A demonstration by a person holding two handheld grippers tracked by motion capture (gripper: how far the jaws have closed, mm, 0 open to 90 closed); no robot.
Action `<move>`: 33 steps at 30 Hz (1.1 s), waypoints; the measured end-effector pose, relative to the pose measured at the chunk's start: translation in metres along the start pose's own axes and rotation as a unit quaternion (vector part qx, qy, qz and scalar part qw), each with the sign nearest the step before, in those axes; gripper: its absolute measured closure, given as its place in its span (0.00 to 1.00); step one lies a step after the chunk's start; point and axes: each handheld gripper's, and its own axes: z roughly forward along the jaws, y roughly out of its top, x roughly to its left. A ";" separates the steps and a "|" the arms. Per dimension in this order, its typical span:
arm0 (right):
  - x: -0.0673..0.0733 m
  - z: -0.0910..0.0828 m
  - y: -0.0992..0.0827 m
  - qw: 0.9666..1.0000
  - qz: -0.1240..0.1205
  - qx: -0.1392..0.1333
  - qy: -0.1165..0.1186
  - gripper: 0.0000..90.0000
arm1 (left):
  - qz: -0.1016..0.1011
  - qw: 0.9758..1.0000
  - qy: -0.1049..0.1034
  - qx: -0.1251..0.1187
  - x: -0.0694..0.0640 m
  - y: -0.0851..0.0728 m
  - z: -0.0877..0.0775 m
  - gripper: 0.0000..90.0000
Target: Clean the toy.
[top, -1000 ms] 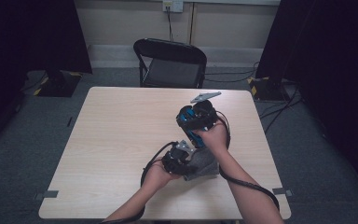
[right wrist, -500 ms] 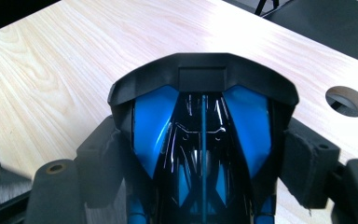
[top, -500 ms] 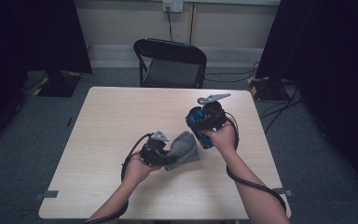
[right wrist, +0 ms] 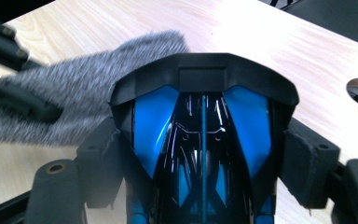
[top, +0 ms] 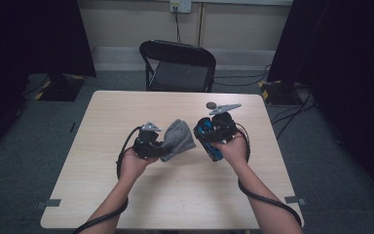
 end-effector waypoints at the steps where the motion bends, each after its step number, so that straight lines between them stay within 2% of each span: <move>1: 0.001 0.000 -0.001 1.000 -0.001 0.000 0.001 0.28 | 0.000 1.000 0.005 -0.001 0.001 0.001 0.000 0.79; 8: 0.005 0.000 -0.010 1.000 -0.003 0.002 0.008 0.28 | -0.009 1.000 0.010 -0.013 0.002 0.013 0.002 0.79; 15: 0.007 0.002 -0.021 1.000 0.001 0.005 0.012 0.28 | -0.004 1.000 0.010 -0.019 -0.002 0.024 0.005 0.79; 22: 0.010 0.005 -0.026 1.000 0.001 0.003 0.012 0.28 | 0.002 1.000 0.001 -0.018 -0.011 0.029 0.012 0.79; 27: 0.014 0.007 -0.027 1.000 -0.007 0.005 0.007 0.28 | 0.003 1.000 -0.014 -0.017 -0.016 0.030 0.017 0.79; 33: 0.017 0.009 -0.025 1.000 -0.014 0.007 0.002 0.28 | 0.008 1.000 -0.021 -0.011 -0.021 0.031 0.021 0.80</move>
